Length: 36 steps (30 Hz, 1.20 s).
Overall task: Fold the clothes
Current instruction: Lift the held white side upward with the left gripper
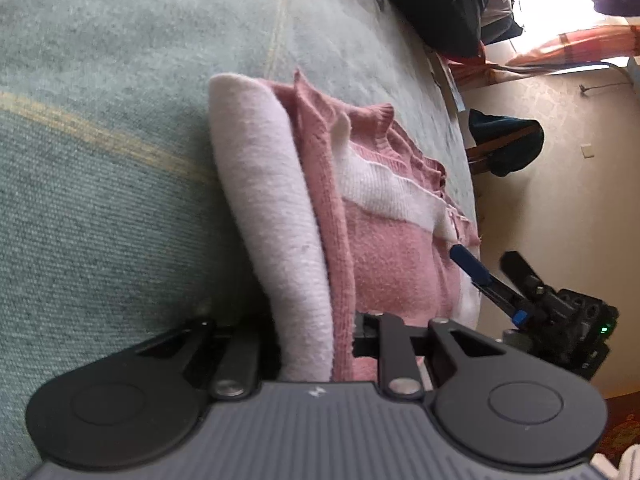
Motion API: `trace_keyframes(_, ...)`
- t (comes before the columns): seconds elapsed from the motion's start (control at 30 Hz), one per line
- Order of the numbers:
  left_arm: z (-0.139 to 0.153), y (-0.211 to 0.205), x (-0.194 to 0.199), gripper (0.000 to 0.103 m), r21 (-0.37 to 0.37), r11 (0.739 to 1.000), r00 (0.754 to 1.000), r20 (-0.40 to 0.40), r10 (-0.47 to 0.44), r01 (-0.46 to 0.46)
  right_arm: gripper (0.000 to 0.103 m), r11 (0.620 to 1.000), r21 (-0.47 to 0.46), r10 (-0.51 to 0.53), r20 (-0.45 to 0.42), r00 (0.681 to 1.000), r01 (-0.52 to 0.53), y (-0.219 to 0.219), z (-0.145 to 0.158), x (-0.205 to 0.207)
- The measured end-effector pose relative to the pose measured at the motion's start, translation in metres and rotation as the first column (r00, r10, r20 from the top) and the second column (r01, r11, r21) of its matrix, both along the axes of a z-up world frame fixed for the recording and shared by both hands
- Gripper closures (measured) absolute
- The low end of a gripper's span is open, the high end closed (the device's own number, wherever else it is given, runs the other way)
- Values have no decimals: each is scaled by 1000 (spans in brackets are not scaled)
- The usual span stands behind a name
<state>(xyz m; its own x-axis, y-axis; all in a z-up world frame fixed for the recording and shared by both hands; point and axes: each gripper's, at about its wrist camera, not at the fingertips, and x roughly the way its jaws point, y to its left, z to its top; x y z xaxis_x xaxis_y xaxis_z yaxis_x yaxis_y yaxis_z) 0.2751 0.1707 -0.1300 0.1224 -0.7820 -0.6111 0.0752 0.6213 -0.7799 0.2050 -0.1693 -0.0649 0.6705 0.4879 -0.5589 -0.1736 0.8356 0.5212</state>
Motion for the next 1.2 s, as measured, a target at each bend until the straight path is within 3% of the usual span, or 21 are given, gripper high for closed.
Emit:
trace_keyframes(0.2, 4, -5, -2, 81, 24, 1000, 1000, 30, 4, -4, 0, 998, -50, 28, 27, 999, -27, 22, 0, 3)
trace_keyframes(0.37, 4, -6, -2, 81, 24, 1000, 999, 42, 3, -4, 0, 994, -107, -12, 39, 999, 16, 29, -18, 23)
trace_keyframes(0.6, 6, -11, -4, 81, 52, 999, 998, 56, 0, -2, 0, 993, -117, -22, 28, 999, 25, 31, -25, 47)
trace_keyframes(0.83, 11, -16, -7, 81, 92, 996, 997, 81, 6, -13, 0, 999, -33, -8, -17, 1000, 8, 16, 2, -2)
trace_keyframes(1.2, 19, -26, -17, 81, 165, 984, 991, 125, 44, -64, 0, 997, -83, -1, -112, 994, -8, 25, -20, -66)
